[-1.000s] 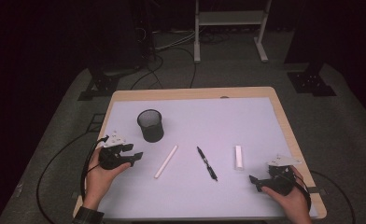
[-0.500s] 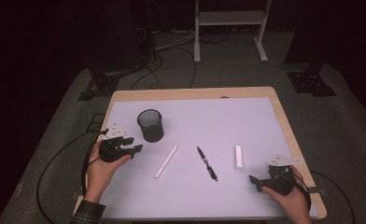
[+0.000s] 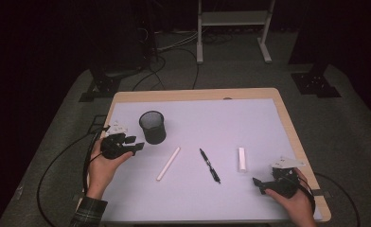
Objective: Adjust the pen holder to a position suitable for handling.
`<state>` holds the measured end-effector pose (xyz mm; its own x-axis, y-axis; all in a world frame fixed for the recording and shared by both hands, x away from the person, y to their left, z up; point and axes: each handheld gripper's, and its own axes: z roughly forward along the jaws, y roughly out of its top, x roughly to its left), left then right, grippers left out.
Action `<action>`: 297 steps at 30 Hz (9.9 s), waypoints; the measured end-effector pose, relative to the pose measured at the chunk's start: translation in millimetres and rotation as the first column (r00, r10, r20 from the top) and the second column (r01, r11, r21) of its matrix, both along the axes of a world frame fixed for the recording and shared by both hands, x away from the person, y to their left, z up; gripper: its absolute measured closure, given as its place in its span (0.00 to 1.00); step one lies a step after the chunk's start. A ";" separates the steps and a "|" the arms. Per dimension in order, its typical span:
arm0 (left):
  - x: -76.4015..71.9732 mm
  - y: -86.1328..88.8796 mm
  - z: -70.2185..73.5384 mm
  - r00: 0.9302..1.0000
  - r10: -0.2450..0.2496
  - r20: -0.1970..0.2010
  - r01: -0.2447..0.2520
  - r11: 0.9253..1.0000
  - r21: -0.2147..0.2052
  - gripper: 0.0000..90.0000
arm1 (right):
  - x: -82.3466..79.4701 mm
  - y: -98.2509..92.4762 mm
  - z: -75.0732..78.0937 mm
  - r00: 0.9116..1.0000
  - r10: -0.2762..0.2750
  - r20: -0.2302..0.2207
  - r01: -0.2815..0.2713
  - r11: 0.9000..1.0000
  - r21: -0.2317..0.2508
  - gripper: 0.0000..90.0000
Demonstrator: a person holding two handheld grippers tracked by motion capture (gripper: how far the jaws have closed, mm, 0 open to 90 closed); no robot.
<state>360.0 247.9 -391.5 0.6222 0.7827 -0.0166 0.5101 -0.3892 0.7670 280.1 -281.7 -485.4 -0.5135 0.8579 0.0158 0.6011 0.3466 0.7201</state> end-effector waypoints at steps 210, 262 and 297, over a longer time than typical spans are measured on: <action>1.3 -94.4 43.9 0.968 -0.237 -0.080 0.243 0.967 0.076 0.91 | 0.4 0.5 0.1 1.000 0.004 -0.007 -0.004 1.000 0.001 0.03; -34.8 -146.9 11.1 0.885 -0.419 -0.206 0.433 0.901 0.029 0.91 | 0.7 0.0 0.0 1.000 0.006 -0.008 -0.006 1.000 0.003 0.03; -33.6 -142.3 7.5 0.896 -0.398 -0.199 0.410 0.912 0.025 0.62 | 0.5 0.0 -0.1 1.000 0.007 -0.006 -0.007 1.000 0.002 0.03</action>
<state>326.4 105.6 -384.0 0.8756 0.4678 -0.1208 0.4290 -0.6377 0.6398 280.6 -281.7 -485.5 -0.5196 0.8541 0.0211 0.6032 0.3493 0.7170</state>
